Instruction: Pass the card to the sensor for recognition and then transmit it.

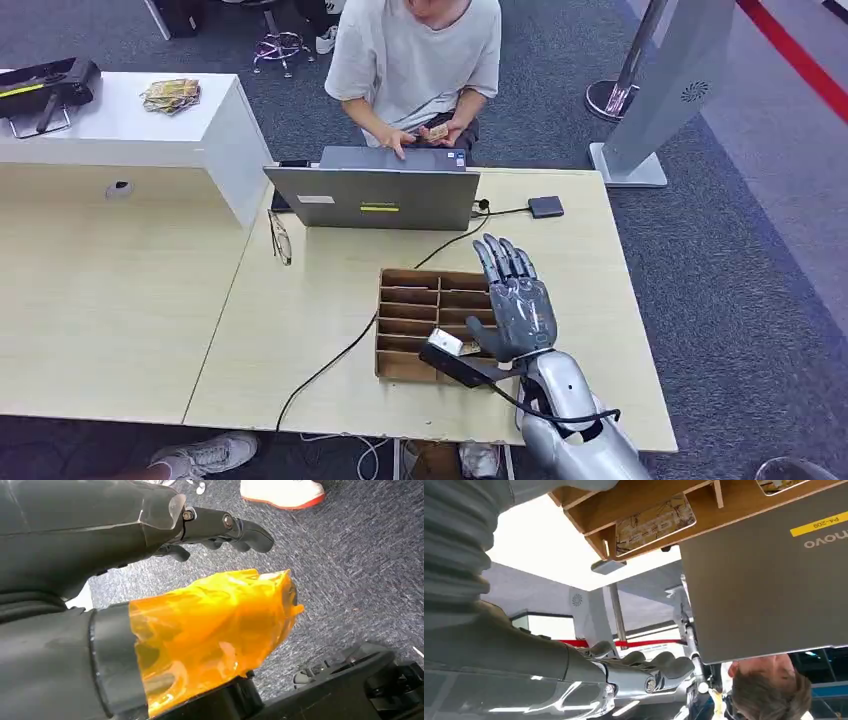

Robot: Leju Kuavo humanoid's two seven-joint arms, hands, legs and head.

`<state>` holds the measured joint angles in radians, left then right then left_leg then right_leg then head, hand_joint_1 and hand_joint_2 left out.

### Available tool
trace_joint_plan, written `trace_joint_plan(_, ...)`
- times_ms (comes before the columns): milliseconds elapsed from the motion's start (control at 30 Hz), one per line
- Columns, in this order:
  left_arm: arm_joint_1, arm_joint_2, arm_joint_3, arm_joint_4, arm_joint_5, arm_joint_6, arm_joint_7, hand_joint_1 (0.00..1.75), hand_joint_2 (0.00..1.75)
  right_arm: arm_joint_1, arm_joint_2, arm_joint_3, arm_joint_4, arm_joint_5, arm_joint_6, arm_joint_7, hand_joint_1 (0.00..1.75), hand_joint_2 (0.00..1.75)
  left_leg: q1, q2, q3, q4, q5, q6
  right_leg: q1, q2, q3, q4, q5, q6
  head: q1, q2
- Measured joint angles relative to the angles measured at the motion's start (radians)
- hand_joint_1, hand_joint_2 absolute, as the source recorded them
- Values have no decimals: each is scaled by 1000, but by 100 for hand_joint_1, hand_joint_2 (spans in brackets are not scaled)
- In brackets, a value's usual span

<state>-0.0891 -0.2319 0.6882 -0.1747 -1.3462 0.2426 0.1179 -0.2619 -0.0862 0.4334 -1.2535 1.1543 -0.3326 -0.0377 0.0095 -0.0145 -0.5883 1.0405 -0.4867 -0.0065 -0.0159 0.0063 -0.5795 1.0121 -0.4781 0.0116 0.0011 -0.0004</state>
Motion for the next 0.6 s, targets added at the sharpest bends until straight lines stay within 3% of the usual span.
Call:
trace_joint_plan(67, 0, 0, 0, 0, 0, 0, 0, 0, 0, 0, 0, 0, 2, -3, 1, -7, 51, 175, 0, 0, 0, 0, 0, 0, 0, 0, 0, 0, 0, 0, 0, 0)
trace_joint_plan(100, 0, 0, 0, 0, 0, 0, 0, 0, 0, 0, 0, 0, 3, -5, 2, -7, 51, 175, 0, 0, 0, 0, 0, 0, 0, 0, 0, 0, 0, 0, 0, 0)
trace_joint_plan(167, 0, 0, 0, 0, 0, 0, 0, 0, 0, 0, 0, 0, 4, -12, 2, -9, 66, 175, 0, 0, 0, 0, 0, 0, 0, 0, 0, 0, 0, 0, 0, 0)
trace_joint_plan(300, 0, 0, 0, 0, 0, 0, 0, 0, 0, 0, 0, 0, 5, -14, 5, -15, 73, 175, 0, 0, 0, 0, 0, 0, 0, 0, 0, 0, 0, 0, 0, 0)
trace_joint_plan(333, 0, 0, 0, 0, 0, 0, 0, 0, 0, 0, 0, 0, 5, -15, 5, -18, 84, 175, 0, 0, 0, 0, 0, 0, 0, 0, 0, 0, 0, 0, 0, 0)
trace_joint_plan(600, 0, 0, 0, 0, 0, -2, 0, 0, 0, 0, 0, 0, 10, -18, 13, -18, 77, 175, 0, 0, 0, 0, 0, 0, 0, 0, 0, 0, 0, 0, 0, 0)
